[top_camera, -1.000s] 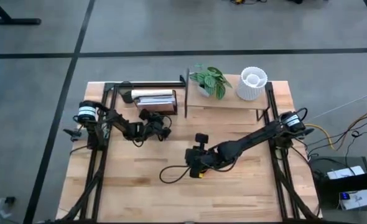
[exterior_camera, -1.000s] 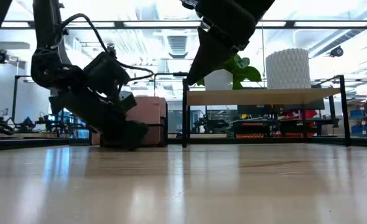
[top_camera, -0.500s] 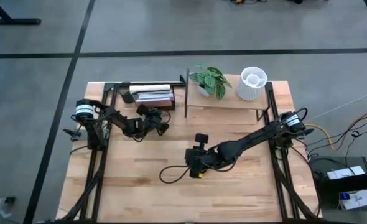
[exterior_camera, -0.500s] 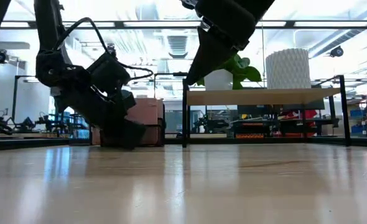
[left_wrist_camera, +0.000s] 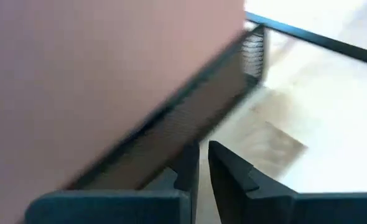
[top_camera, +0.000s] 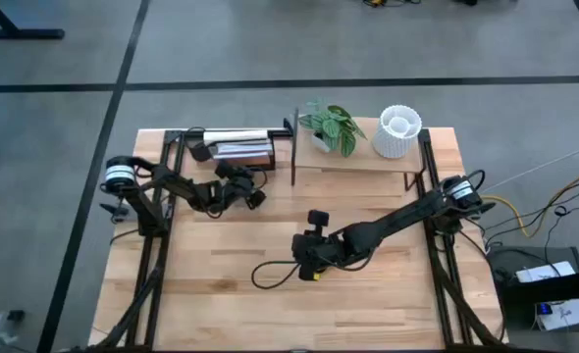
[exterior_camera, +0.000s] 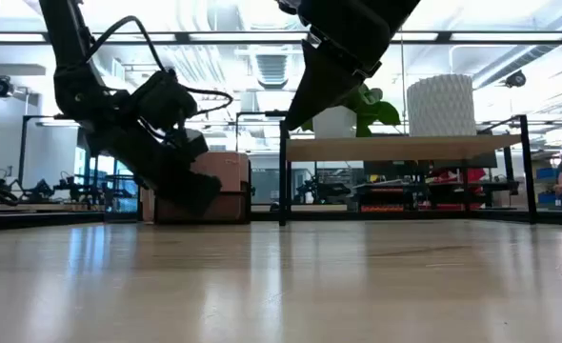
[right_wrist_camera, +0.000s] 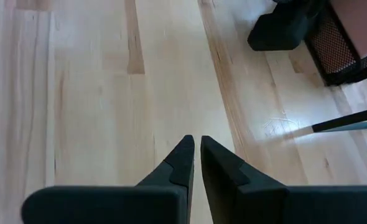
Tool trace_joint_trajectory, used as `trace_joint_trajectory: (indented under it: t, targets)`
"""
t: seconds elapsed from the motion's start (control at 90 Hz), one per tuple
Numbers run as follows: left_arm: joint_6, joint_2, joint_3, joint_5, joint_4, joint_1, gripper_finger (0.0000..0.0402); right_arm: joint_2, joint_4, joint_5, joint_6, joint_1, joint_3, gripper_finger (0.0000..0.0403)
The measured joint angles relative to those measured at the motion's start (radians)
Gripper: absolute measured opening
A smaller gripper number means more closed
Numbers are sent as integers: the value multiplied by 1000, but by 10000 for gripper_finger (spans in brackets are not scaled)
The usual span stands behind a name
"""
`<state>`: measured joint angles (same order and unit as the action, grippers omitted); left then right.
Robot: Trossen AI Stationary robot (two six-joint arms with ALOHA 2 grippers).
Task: Stock shelves
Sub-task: Put the black pen organizer under the shelf
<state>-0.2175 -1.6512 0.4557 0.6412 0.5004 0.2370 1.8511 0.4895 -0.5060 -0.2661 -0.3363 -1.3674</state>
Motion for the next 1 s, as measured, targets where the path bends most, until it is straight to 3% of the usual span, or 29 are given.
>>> trace_joint_trajectory:
  t: [0.156,0.444,0.656,1.0]
  targets:
    - [-63,101,0,-30,-152,-21,21,0,0,0,-4,0,0,11]
    - [-139,441,41,-31,-568,-39,29,0,-1,0,-4,0,0,11]
    - [-181,609,103,-30,-861,22,46,0,-8,0,-4,0,0,11]
    - [137,674,307,-49,-1231,113,113,0,-8,0,-4,0,0,11]
